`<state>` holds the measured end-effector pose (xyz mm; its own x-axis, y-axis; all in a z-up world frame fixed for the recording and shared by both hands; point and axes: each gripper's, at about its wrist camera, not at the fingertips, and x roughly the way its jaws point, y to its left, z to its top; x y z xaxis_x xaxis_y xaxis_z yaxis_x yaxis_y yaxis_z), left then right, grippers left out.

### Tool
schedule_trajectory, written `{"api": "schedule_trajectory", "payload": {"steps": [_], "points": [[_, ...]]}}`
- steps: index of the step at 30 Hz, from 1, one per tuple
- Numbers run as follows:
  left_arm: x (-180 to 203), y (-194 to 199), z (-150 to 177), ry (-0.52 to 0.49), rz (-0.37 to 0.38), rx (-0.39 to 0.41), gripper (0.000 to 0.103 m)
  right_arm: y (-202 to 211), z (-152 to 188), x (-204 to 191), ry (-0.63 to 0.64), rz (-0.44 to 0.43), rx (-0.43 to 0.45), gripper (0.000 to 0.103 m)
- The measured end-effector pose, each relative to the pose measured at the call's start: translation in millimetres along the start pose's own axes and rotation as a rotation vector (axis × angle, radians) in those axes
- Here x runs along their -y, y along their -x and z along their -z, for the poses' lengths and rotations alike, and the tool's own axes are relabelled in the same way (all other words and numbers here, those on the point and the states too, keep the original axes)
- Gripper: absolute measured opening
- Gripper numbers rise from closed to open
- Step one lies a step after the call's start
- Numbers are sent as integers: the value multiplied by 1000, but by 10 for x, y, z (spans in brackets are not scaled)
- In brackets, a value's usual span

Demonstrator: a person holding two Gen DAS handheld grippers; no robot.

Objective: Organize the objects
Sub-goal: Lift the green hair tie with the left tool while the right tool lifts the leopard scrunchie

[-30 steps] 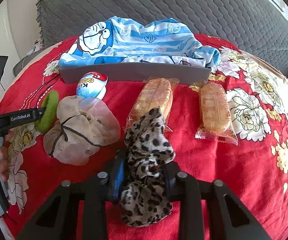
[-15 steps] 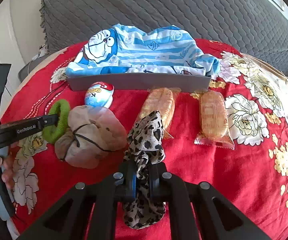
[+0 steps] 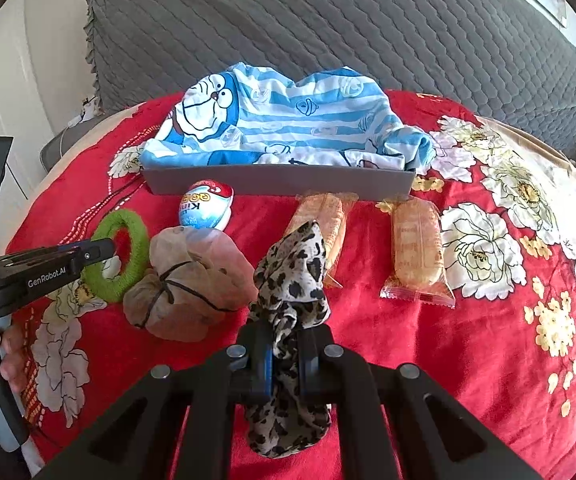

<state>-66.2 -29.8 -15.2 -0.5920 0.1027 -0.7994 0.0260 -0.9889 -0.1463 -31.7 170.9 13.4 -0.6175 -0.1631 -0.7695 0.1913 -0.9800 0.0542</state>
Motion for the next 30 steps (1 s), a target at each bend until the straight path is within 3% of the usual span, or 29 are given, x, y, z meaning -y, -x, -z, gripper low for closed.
{"api": "schedule_trajectory", "payload": {"steps": [30], "points": [[337, 605, -88, -61, 25, 105, 13, 433, -241, -125, 16, -32, 87, 8]]}}
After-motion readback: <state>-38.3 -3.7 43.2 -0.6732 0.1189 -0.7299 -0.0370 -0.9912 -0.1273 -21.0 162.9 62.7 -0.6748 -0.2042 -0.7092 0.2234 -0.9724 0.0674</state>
